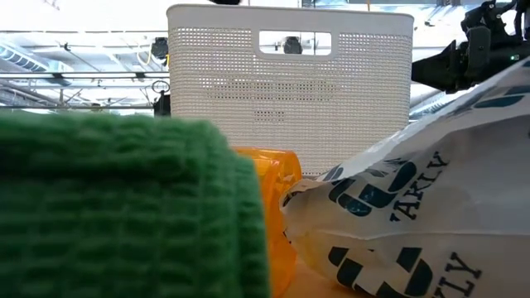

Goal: Pick & place medical supplies in basket/bin
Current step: Put the mailer bag into the white bin

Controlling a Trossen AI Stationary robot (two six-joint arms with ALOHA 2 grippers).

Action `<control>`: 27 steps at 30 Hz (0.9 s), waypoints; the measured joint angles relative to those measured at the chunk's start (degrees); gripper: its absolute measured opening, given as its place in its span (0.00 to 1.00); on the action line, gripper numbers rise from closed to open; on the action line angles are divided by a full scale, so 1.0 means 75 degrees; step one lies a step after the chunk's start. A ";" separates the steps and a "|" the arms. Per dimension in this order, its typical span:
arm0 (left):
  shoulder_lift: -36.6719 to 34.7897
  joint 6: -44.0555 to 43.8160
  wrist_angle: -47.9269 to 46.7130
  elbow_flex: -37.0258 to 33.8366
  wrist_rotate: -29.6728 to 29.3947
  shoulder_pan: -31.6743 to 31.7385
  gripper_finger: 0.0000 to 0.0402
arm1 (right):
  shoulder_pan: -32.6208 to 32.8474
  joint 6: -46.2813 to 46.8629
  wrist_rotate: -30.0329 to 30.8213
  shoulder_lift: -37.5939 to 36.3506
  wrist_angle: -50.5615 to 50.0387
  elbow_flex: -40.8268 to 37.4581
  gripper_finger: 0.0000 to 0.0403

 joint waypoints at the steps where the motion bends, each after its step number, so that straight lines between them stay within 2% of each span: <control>1: -0.0297 -0.0113 0.0011 -0.0321 0.0021 -0.0070 0.56 | 0.0000 -0.0008 -0.0003 0.0000 -0.0003 -0.0003 0.26; 7: -0.2175 -0.1092 0.1037 -0.2988 0.0181 -0.0371 0.13 | 0.0000 0.0181 -0.0018 -0.0002 -0.0052 -0.0001 0.26; 9: -0.2797 -0.1328 0.1730 -0.4050 0.0433 -0.0456 0.04 | 0.0000 0.0196 -0.0020 -0.0003 -0.0052 -0.0003 0.26; 14: -0.4062 -0.0990 0.5110 -0.6803 0.0590 -0.0677 0.03 | 0.0000 0.0204 -0.0023 -0.0001 -0.0058 -0.0002 0.26; 21: -0.4763 -0.0594 1.0744 -1.0144 0.1419 -0.0845 0.01 | 0.0000 0.0587 -0.0029 0.0000 -0.0456 0.0000 0.26; 24: -0.4815 -0.0802 1.1760 -1.1058 0.1338 -0.0852 0.01 | 0.0000 0.0604 -0.0029 0.0000 -0.0700 0.0000 0.26; 27: -0.4867 -0.0975 1.2279 -1.1456 0.1105 -0.0846 0.01 | 0.0000 0.0596 -0.0034 0.0000 -0.0745 0.0000 0.26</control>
